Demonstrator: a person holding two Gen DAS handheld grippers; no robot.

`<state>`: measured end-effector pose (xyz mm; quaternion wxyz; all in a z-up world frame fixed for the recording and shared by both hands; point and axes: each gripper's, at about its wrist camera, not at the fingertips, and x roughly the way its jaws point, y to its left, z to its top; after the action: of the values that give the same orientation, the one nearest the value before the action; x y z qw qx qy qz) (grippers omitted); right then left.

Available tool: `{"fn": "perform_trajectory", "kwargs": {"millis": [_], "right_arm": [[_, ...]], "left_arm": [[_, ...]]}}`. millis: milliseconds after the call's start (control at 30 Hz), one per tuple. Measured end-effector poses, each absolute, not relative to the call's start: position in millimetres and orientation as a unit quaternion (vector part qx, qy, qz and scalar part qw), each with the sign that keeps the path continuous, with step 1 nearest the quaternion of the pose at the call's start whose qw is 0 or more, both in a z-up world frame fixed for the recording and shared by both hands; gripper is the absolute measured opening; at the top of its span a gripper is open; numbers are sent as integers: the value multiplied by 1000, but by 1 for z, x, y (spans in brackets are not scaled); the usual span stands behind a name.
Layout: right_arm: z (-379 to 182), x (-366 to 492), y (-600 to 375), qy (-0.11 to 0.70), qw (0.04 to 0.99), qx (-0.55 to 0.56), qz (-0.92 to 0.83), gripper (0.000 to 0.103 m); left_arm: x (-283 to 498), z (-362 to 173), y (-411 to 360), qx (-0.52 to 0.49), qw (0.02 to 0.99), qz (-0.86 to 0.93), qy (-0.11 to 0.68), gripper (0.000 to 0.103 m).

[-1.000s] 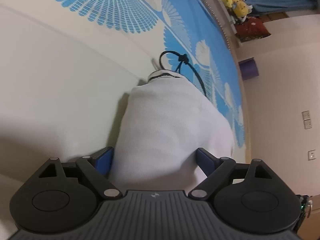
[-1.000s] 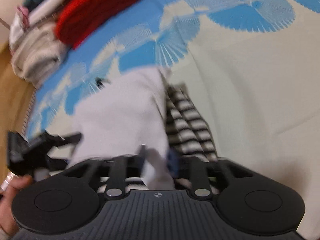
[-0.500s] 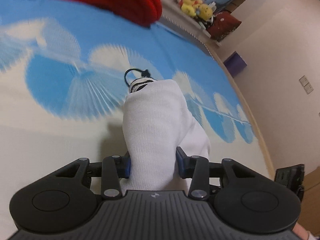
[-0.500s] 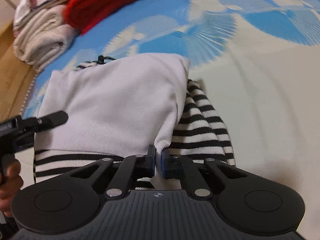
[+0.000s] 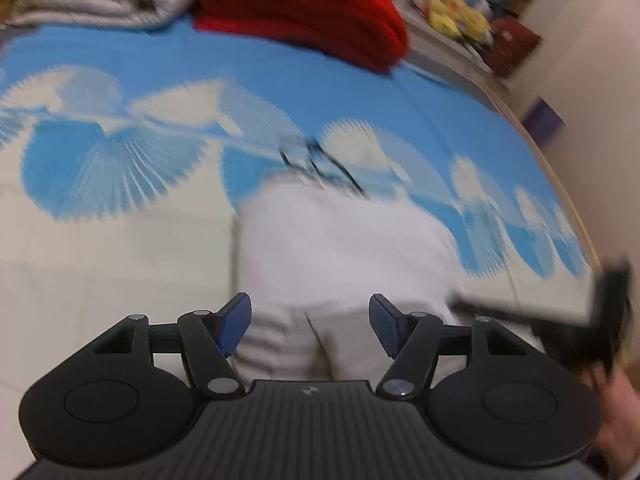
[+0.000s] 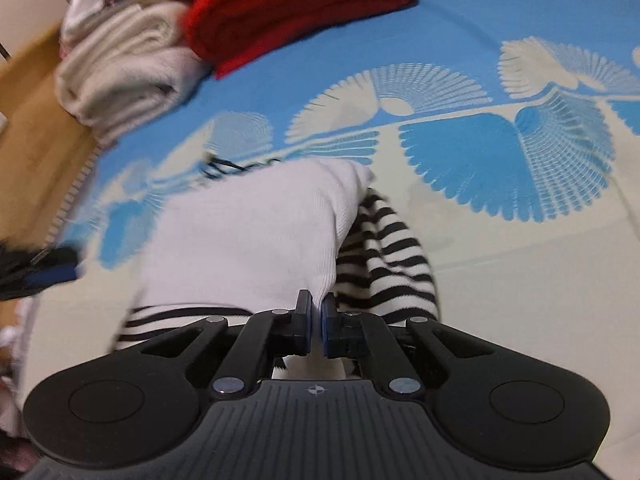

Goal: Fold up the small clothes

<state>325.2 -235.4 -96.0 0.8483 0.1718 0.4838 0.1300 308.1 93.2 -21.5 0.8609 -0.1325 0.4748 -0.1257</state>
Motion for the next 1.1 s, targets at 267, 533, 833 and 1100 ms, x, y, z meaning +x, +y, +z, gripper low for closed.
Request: {"fn": "perform_trajectory", "kwargs": {"millis": [267, 533, 833, 1100], "right_arm": [[-101, 320, -235, 493, 843, 186, 104, 17], [-97, 303, -235, 520, 826, 166, 140, 42], [-104, 296, -235, 530, 830, 138, 105, 0], [-110, 295, -220, 536, 838, 71, 79, 1]], "left_arm": [[281, -103, 91, -160, 822, -70, 542, 74], [268, -75, 99, -174, 841, -106, 502, 74], [274, -81, 79, -94, 844, -62, 525, 79], [279, -85, 83, -86, 838, -68, 534, 82]]}}
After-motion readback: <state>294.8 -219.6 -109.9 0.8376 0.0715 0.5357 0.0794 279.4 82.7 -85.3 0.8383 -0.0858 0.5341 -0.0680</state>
